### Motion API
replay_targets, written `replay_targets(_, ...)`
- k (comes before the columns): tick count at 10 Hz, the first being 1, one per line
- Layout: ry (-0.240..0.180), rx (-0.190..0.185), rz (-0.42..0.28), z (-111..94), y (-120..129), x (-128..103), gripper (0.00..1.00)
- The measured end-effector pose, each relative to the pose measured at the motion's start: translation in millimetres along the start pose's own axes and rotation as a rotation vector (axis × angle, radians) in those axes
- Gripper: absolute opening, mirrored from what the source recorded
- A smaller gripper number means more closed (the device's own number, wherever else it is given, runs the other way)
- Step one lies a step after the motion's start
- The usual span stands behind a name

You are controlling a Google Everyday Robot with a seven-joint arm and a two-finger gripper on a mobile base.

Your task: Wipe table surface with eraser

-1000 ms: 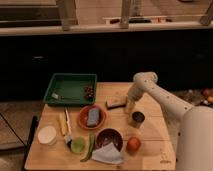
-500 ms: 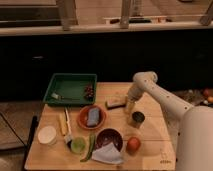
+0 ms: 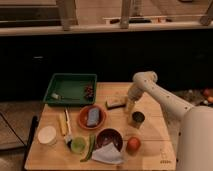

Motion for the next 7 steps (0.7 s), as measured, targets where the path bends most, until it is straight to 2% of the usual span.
replay_targets(5, 0.006, 0.011, -0.066, -8, 11, -20, 0.80)
replay_targets(7, 0.010, 0.008, -0.122, -5, 15, -42, 0.80)
